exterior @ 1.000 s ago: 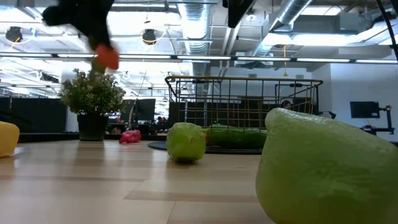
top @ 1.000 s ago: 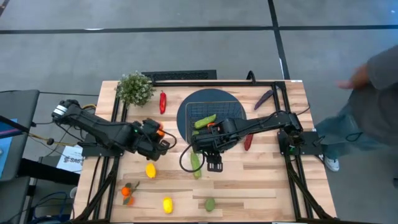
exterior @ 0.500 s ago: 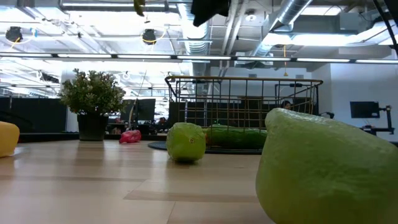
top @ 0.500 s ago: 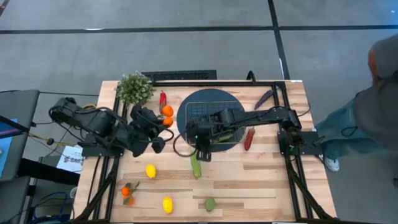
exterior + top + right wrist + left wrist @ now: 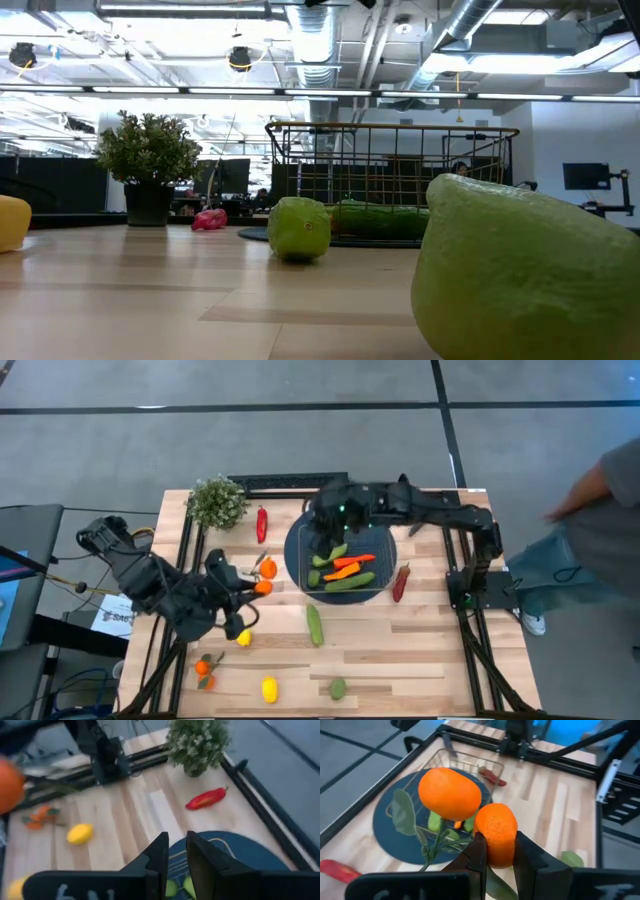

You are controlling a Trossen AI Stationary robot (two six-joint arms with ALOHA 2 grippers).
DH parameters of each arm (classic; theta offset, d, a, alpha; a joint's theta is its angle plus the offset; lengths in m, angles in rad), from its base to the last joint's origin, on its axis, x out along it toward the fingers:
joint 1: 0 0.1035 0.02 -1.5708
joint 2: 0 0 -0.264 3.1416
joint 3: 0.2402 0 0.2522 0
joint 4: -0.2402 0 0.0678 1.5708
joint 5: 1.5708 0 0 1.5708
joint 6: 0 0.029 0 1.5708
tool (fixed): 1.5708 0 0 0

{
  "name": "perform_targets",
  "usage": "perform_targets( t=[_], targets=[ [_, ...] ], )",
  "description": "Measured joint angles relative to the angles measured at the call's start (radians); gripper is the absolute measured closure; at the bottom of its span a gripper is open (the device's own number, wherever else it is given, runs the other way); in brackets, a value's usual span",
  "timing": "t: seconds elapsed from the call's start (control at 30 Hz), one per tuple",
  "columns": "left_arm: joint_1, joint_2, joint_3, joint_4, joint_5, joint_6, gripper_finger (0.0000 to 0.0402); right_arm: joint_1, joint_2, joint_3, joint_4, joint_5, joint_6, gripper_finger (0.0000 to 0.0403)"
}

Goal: Build produce basket
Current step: Put the top orange tangerine into the wire basket

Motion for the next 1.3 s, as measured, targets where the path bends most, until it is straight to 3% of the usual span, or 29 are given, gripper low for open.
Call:
perform_targets(
  t=[0.07,0.17,0.37,0.53,0.97,1.3],
  targets=[
    [-0.029,0.0,0.0,0.003,-0.015,0.0,0.0367,-0.029,0.001,-0.001,-0.011,-0.088,0.026,0.0316],
    [-0.067,0.0,0.0,0.015,-0.039,0.021,0.0367,-0.077,0.02,-0.002,0.001,-0.356,0.041,0.0317],
    [-0.134,0.0,0.0,0.162,-0.196,0.144,0.0367,-0.089,0.085,-0.004,0.266,-0.802,0.047,0.0327],
    [-0.176,-0.002,0.009,0.292,-0.33,0.245,0.0367,-0.046,0.112,-0.002,0.544,-0.96,0.052,0.0334],
    [-0.3,-0.007,0.058,0.437,-0.355,0.365,0.0367,0.084,0.108,-0.002,0.818,-1.036,0.007,0.0338],
    [-0.308,-0.008,0.058,0.512,-0.325,0.398,0.0369,0.066,0.114,-0.002,0.698,-0.787,-0.14,0.0305]
  ],
)
